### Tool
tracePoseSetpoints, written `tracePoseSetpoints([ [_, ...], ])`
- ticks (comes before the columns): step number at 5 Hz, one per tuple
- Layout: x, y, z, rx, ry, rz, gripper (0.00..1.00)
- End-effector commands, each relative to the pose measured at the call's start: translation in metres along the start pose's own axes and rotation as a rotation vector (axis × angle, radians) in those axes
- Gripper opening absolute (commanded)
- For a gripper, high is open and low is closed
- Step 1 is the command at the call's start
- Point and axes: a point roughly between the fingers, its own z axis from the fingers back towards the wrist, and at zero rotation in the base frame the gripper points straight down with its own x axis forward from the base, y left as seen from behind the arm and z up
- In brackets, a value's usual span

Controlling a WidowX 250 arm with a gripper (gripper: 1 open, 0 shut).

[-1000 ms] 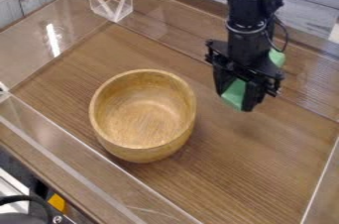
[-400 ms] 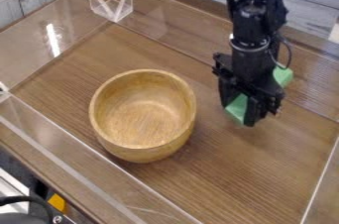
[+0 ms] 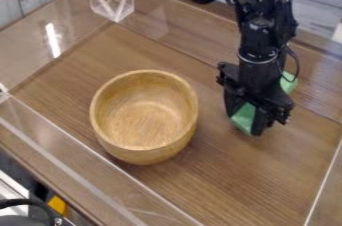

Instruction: Remove the green block from inside the brown bowl and put it on the table

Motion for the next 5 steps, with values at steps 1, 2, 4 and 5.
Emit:
tracePoseSetpoints([
  [1,0.011,0.002,0.017,0.01,-0.069,0.011,0.0],
  [2,0.015,0.008,0.017,0.013,-0.076,0.032,0.0],
  [4,0.02,-0.011,0.028,-0.002,-0.083,0.038,0.0],
  [5,0.012,-0.016,0.03,-0.006,-0.08,0.056,0.0],
])
